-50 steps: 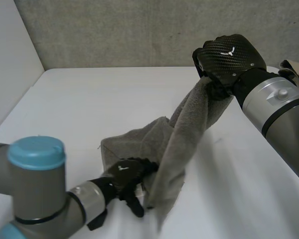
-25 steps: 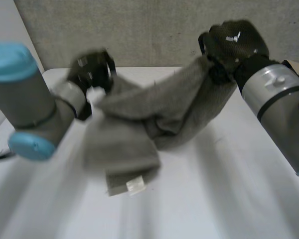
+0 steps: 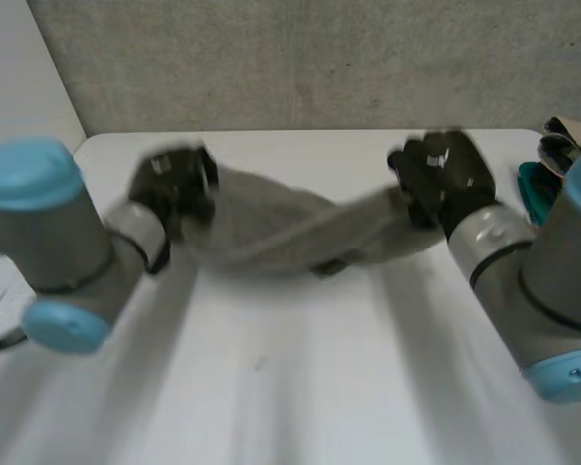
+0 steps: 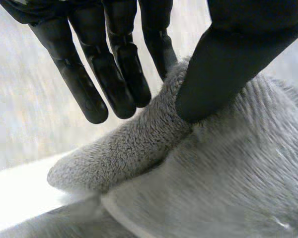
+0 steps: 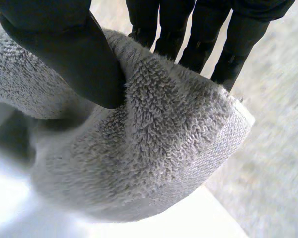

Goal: Fold the laundry.

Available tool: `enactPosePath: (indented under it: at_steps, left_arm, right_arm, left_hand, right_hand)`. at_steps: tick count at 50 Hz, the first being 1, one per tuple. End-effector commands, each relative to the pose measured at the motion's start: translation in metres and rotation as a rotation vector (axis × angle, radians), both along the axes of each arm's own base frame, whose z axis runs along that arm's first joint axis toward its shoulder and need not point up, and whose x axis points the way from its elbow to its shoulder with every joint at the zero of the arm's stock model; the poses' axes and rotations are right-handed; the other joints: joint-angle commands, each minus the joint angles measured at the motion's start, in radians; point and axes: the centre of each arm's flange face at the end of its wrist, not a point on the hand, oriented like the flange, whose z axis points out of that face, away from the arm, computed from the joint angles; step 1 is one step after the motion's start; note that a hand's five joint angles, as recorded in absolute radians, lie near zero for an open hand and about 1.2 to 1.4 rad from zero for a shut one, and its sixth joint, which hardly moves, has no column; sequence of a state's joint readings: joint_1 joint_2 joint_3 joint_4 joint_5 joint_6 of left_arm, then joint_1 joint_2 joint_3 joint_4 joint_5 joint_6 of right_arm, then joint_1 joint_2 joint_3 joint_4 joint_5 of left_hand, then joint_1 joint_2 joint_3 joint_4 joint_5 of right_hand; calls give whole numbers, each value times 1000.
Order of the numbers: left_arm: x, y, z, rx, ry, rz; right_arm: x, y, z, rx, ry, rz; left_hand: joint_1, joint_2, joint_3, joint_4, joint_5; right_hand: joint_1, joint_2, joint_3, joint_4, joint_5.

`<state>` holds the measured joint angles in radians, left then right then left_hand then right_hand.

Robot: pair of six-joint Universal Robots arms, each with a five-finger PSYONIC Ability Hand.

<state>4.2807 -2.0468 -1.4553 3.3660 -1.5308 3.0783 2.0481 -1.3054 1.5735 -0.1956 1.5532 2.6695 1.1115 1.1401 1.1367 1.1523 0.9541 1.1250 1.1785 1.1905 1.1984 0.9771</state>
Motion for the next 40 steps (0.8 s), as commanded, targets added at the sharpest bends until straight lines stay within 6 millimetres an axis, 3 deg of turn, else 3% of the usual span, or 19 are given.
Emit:
enactPosePath:
  at_steps: [1,6,7,10,14,21,25,31,33,40]
  left_arm:
    - [-11,17,-66,93,-218,-83]
    - [-10,14,-32,5,-189,-72]
    - [-6,14,-14,-34,-170,-59]
    - [14,8,8,-82,-159,-4]
    - [38,3,14,-84,-169,16]
    - [77,-7,-10,-61,-321,-36]
    - [96,-6,-36,-69,-526,-89]
    - [101,-9,-66,-72,-699,-158]
    - [99,-12,-77,-59,-706,-188]
    - [87,-25,-87,-77,-650,-258]
  right_arm:
    - [-12,-2,-48,81,169,-22]
    - [-15,0,-55,105,181,-30]
    - [-15,1,-56,109,180,-30]
    - [-18,-1,-58,114,178,-40]
    - [-28,-8,-58,121,178,-68]
    - [-30,-9,-59,126,178,-73]
    - [-29,-8,-59,125,176,-70]
    - [-28,-8,-60,125,176,-67]
    - [-27,-7,-61,128,180,-62]
    - [-27,-4,-65,139,186,-61]
  left_hand:
    - [-645,-674,-670,-686,-662]
    - [-772,-800,-797,-812,-789]
    - [-778,-806,-803,-818,-795]
    - [-763,-792,-788,-804,-780]
    - [-693,-722,-718,-734,-710]
    - [-511,-539,-536,-551,-528]
    - [-522,-551,-547,-563,-539]
    - [-549,-577,-574,-589,-566]
    - [-537,-566,-562,-578,-554]
    - [-516,-545,-542,-557,-534]
  right_hand:
    - [271,218,206,198,245]
    - [271,218,206,198,245]
    - [271,218,206,198,245]
    - [271,218,206,198,245]
    - [271,218,206,198,245]
    - [271,218,206,198,245]
    - [271,218,206,198,245]
    - [271,218,206,198,245]
    - [271,218,206,198,245]
    - [271,218,206,198,245]
